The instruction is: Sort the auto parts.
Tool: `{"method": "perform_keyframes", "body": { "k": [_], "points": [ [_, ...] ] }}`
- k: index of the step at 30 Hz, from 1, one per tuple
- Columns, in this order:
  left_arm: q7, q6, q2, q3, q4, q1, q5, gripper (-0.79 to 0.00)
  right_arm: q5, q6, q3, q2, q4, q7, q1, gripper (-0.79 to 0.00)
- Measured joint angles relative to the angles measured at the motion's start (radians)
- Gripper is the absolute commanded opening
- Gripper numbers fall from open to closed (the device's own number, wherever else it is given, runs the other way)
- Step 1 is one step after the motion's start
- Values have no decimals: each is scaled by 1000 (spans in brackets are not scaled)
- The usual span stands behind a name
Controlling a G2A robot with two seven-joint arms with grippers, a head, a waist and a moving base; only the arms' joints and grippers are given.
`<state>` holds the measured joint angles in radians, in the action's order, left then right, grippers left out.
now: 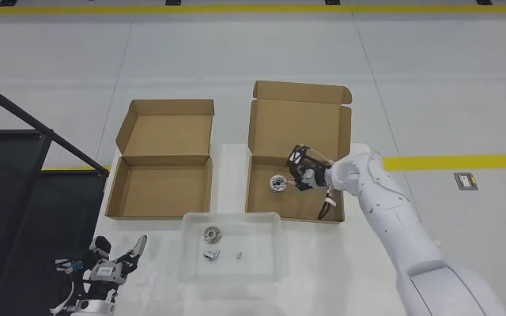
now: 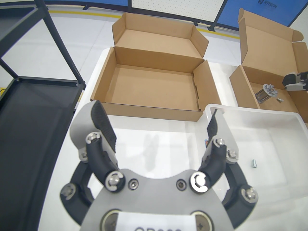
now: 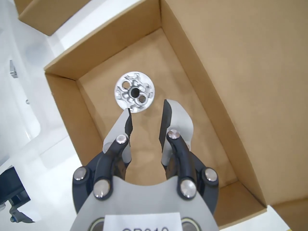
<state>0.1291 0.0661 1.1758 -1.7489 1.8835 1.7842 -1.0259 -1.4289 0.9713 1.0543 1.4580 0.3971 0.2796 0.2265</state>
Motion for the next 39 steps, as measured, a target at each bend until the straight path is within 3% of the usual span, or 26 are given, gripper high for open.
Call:
{"method": "perform_keyframes", "body": {
  "k": [8, 17, 18, 19, 22, 34, 39],
  "points": [
    [0, 0, 0, 0, 0, 0, 0, 0, -50, 41, -72, -41, 322, -33, 135, -471],
    [0, 0, 0, 0, 0, 0, 0, 0, 29, 41, -160, -122, 666, -10, 244, -453],
    [0, 0, 0, 0, 0, 0, 0, 0, 43, 41, -178, -128, 681, -8, 243, -394],
    [0, 0, 0, 0, 0, 0, 0, 0, 64, 41, -205, -135, 700, -11, 240, 0],
    [0, 0, 0, 0, 0, 0, 0, 0, 110, 41, -261, -148, 733, -28, 230, 0],
    [0, 0, 0, 0, 0, 0, 0, 0, 74, 31, -273, -152, 779, -41, 257, 0],
    [0, 0, 0, 0, 0, 0, 0, 0, 8, 41, -397, -126, 840, 78, 223, 0]
  ]
}}
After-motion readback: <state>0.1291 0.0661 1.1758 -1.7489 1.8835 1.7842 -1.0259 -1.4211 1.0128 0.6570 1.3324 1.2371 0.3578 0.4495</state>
